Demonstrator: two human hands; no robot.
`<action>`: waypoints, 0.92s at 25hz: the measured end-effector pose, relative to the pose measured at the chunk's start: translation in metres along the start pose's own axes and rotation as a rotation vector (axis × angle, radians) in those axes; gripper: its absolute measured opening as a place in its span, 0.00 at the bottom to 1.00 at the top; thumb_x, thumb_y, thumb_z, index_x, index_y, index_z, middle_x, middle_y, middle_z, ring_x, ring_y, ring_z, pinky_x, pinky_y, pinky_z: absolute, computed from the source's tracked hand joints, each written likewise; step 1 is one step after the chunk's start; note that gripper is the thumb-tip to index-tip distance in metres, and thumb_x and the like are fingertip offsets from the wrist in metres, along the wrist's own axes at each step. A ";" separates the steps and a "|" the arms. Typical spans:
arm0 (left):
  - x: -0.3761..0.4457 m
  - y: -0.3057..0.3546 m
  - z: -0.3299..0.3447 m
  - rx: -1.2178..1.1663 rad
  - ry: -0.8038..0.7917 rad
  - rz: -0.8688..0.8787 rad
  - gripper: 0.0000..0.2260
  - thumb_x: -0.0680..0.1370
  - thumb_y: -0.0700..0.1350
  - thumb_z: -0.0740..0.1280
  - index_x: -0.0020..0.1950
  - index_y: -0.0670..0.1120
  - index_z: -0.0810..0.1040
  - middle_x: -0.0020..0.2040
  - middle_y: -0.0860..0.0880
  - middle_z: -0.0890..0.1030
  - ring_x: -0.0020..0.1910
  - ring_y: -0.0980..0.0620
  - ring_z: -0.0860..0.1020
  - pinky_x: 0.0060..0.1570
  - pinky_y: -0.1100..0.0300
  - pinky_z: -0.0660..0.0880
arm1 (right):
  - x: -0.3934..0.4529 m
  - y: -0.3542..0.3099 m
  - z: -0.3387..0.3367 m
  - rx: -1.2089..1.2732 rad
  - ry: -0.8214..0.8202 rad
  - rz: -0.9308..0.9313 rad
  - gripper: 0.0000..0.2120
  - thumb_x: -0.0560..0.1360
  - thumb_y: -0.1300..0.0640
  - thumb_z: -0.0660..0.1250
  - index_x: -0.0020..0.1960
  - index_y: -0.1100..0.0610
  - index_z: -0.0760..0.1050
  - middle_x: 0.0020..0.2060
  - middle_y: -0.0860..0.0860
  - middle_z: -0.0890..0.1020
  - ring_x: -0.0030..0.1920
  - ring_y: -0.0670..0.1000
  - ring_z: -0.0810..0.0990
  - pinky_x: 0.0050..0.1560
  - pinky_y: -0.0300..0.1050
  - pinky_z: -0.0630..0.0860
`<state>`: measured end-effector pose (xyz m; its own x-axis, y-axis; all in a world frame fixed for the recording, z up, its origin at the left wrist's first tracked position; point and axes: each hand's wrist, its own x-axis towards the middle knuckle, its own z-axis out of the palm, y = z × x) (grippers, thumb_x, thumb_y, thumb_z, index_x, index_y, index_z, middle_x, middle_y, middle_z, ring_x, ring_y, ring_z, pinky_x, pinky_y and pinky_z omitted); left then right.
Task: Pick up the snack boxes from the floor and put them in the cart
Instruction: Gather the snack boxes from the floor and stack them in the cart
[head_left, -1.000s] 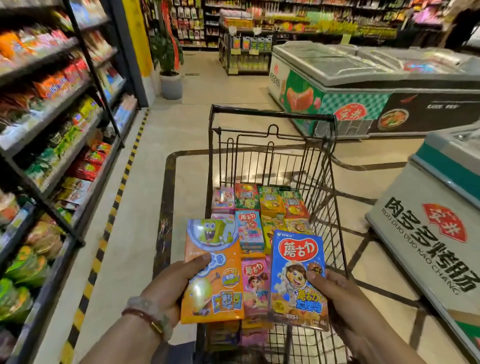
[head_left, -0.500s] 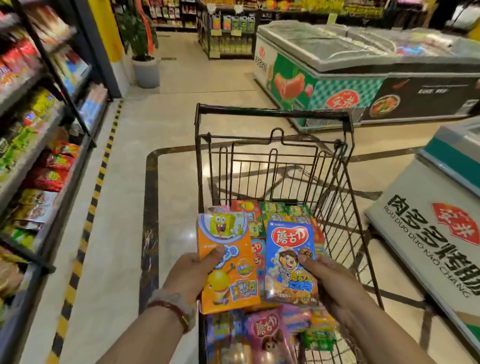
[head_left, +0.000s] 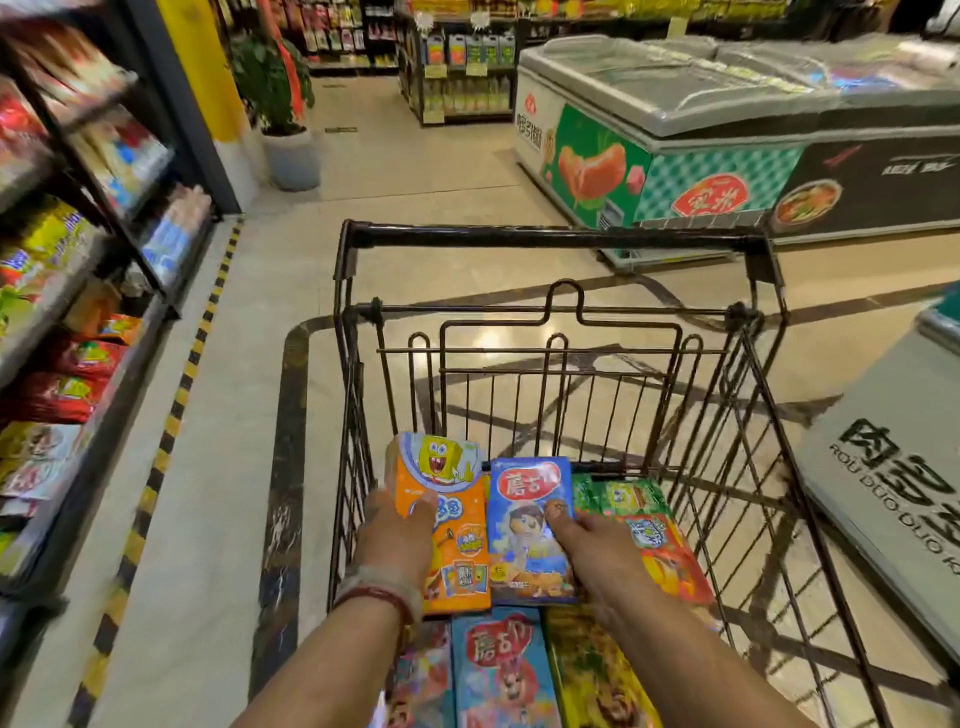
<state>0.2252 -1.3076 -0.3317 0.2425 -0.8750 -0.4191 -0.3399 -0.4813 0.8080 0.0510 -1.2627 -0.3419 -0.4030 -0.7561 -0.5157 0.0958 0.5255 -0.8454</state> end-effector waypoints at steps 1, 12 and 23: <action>0.008 -0.001 0.006 0.025 0.028 0.026 0.22 0.80 0.49 0.63 0.71 0.42 0.64 0.63 0.41 0.75 0.59 0.41 0.75 0.49 0.60 0.66 | 0.013 0.002 0.005 -0.045 -0.012 -0.015 0.18 0.78 0.51 0.64 0.35 0.61 0.71 0.25 0.51 0.68 0.23 0.49 0.64 0.22 0.38 0.60; 0.018 -0.046 0.024 0.843 0.101 0.571 0.20 0.79 0.44 0.53 0.68 0.41 0.72 0.68 0.40 0.73 0.67 0.42 0.72 0.66 0.47 0.69 | 0.048 0.033 0.038 -0.986 0.219 -0.745 0.23 0.73 0.49 0.57 0.62 0.58 0.77 0.60 0.57 0.79 0.61 0.58 0.78 0.61 0.51 0.73; 0.041 -0.021 0.023 1.099 -0.152 0.354 0.29 0.82 0.48 0.52 0.78 0.46 0.41 0.78 0.45 0.42 0.77 0.45 0.44 0.74 0.52 0.48 | 0.055 0.029 0.075 -1.318 -0.015 -0.761 0.23 0.72 0.48 0.54 0.57 0.56 0.81 0.55 0.56 0.82 0.57 0.59 0.81 0.53 0.55 0.78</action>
<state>0.2211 -1.3344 -0.3760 -0.1101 -0.9313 -0.3473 -0.9895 0.0697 0.1267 0.1001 -1.3183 -0.4056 0.0296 -0.9989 -0.0366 -0.9829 -0.0225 -0.1829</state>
